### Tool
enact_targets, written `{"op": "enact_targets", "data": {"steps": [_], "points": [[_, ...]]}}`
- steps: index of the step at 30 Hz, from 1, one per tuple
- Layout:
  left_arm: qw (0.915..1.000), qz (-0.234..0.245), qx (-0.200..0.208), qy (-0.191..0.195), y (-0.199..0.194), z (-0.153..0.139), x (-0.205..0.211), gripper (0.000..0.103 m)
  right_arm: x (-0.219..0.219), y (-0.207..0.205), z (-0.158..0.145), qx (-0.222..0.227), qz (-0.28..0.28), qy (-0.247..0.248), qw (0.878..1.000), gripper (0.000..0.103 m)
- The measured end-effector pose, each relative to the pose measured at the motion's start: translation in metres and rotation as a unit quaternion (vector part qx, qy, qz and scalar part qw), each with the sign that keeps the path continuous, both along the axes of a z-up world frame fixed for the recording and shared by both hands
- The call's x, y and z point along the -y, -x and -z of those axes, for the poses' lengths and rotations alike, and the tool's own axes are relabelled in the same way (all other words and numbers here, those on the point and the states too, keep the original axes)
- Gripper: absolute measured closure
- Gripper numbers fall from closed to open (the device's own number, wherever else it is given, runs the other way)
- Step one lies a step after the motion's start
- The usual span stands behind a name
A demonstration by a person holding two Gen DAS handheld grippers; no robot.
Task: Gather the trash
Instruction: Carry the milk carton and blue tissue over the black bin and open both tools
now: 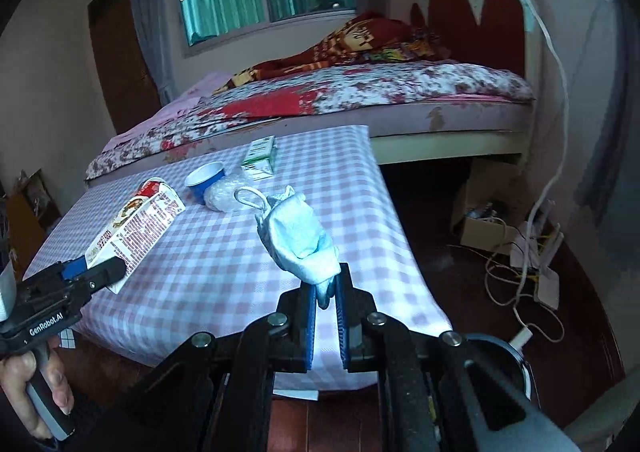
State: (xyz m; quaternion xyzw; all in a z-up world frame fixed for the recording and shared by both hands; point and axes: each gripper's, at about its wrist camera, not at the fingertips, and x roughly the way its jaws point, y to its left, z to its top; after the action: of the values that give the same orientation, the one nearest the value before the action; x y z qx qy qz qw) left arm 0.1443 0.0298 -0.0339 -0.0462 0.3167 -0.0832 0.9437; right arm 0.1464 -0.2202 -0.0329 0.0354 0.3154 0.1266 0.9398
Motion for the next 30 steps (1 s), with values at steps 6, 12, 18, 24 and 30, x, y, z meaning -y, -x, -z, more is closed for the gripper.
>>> {"op": "enact_targets", "data": {"steps": [6,12,18,24,30], "points": [[0.9992,0.041,-0.003,-0.001,0.007,0.002,0.044,0.05,0.037,0.013,0.005,-0.005,0.031,-0.002,1.0,0.094],[0.9965,0.082,-0.009,-0.006,0.01,0.008,0.086,0.05,0.077,0.025,0.018,-0.014,0.068,-0.008,0.998,0.094],[0.9917,0.126,-0.021,-0.013,0.013,0.017,0.132,0.05,0.114,0.036,0.036,-0.033,0.105,-0.019,0.994,0.094],[0.9838,0.173,-0.043,-0.013,0.021,0.034,0.179,0.05,0.146,0.05,0.055,-0.057,0.138,-0.017,0.989,0.094],[0.9748,0.213,-0.062,-0.023,0.028,0.05,0.211,0.05,0.169,0.061,0.076,-0.083,0.16,-0.01,0.984,0.094]]}}
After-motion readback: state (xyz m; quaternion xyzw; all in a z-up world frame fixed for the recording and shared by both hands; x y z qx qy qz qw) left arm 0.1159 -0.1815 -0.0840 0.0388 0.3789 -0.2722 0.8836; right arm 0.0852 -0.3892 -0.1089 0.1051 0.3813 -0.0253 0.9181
